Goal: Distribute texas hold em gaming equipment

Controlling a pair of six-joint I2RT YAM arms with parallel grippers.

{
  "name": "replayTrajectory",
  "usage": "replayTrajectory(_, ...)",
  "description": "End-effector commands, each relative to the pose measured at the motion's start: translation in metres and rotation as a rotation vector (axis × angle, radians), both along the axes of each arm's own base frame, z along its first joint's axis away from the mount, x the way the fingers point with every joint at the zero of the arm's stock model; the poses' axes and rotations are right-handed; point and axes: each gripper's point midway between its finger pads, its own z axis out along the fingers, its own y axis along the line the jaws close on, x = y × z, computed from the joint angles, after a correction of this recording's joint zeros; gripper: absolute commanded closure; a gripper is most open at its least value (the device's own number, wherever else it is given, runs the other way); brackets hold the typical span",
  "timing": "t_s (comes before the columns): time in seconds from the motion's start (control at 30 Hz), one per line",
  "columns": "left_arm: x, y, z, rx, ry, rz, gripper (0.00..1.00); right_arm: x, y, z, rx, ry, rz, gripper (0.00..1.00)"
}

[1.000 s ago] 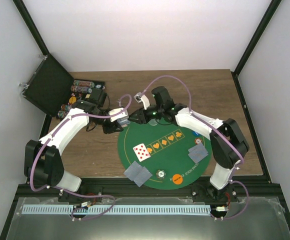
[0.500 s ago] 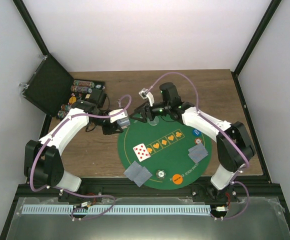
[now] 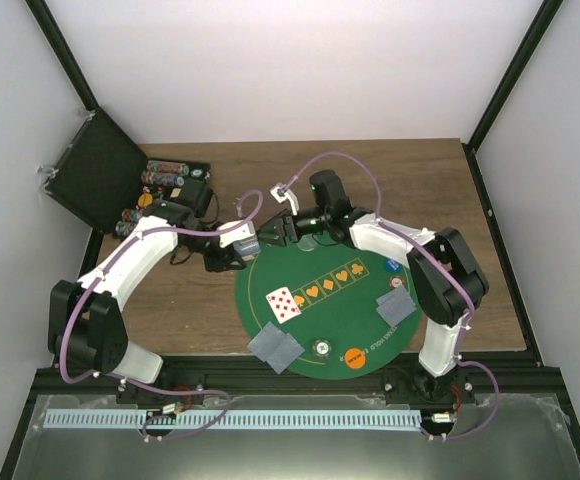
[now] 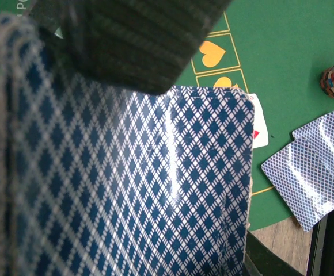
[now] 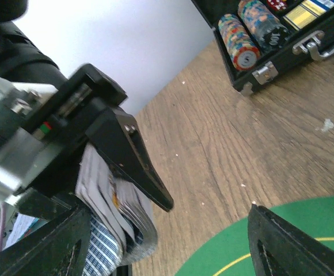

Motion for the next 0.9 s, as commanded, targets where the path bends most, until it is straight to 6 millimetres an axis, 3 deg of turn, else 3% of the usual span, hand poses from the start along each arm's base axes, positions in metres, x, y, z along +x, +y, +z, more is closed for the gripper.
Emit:
replayTrajectory(0.0, 0.003, -0.009, 0.019, -0.054, -0.04, -0.024, 0.63, -0.005, 0.014, 0.02, 0.078, -0.02, 0.066, 0.25)
replayTrajectory(0.23, 0.006, -0.01, 0.025, -0.064, -0.061, -0.025, 0.63, -0.005, 0.035, 0.004, 0.061, 0.03, 0.085, 0.27)
replayTrajectory(0.37, 0.005, -0.01, 0.026, -0.066, -0.076, -0.038, 0.63, -0.008, 0.045, 0.006, 0.073, 0.049, 0.112, 0.34)
replayTrajectory(0.67, 0.007, -0.009, 0.026, -0.046, -0.135, -0.084, 0.6, -0.02, 0.047, 0.005, 0.076, 0.101, 0.153, 0.81)
replayTrajectory(0.77, 0.013, -0.009, 0.025, -0.034, -0.163, -0.08, 0.43, -0.023, 0.045, 0.006, 0.076, 0.105, 0.158, 0.94)
replayTrajectory(0.87, 0.024, -0.007, 0.02, -0.01, -0.197, -0.062, 0.3, -0.026, 0.043, 0.009, 0.078, 0.104, 0.159, 0.99)
